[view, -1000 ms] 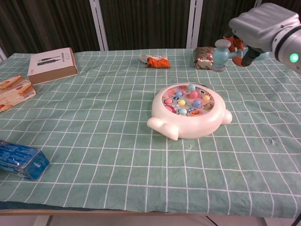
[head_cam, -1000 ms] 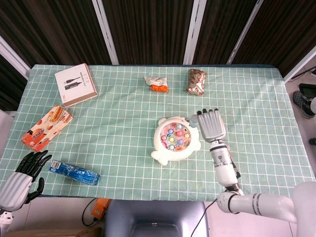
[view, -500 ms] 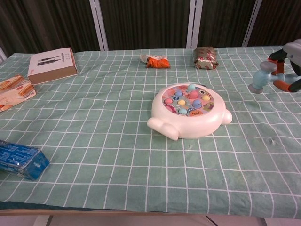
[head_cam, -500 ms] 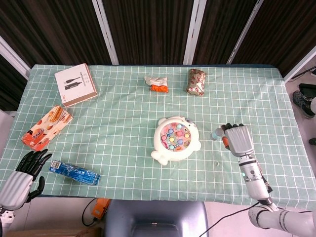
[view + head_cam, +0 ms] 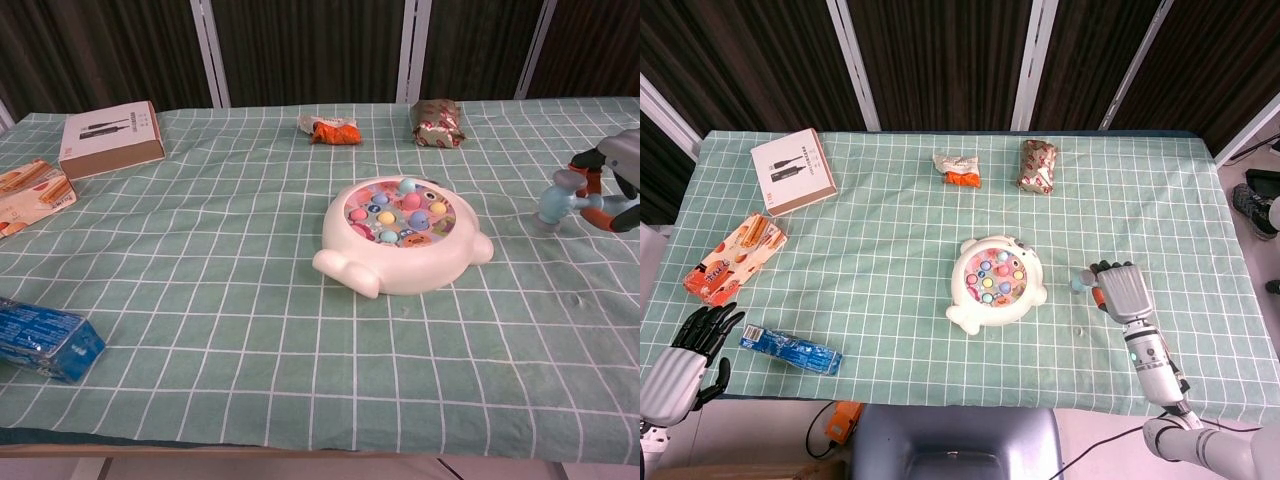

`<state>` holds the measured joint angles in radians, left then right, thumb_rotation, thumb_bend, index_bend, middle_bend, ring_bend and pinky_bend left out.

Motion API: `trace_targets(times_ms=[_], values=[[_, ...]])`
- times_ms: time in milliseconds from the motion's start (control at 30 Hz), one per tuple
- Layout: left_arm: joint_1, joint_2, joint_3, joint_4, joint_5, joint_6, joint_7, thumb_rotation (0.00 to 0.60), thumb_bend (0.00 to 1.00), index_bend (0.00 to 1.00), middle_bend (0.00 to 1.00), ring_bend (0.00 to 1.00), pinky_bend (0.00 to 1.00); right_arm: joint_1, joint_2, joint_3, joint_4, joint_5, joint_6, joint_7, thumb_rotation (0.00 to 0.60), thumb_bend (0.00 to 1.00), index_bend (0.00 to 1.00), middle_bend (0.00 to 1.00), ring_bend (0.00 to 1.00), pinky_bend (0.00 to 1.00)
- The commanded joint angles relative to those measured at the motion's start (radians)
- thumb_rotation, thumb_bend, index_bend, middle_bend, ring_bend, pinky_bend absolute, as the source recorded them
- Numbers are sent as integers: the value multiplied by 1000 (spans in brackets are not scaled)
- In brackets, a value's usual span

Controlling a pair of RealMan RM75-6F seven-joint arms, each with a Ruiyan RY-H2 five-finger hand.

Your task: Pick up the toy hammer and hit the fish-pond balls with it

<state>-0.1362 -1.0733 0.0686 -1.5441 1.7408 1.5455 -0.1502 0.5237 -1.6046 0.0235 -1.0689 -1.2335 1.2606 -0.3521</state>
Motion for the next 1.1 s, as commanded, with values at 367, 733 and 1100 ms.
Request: trace_targets(times_ms=[367, 733, 1100], values=[[-2, 1, 1, -1, -1, -5, 0, 600, 706, 0, 0, 0, 0, -11, -78, 47, 124, -13, -66, 81, 600, 638, 896, 621, 660, 727], [-4, 1, 2, -4, -2, -13, 7, 600, 707, 0, 0, 0, 0, -14, -105, 75, 179, -15, -126, 111, 600, 581, 859, 621, 638, 705], [-3, 2, 3, -4, 0, -12, 6, 600, 707, 0, 0, 0, 0, -19, -101, 85, 206, -35, -157, 132, 600, 524, 738, 593, 621, 690]])
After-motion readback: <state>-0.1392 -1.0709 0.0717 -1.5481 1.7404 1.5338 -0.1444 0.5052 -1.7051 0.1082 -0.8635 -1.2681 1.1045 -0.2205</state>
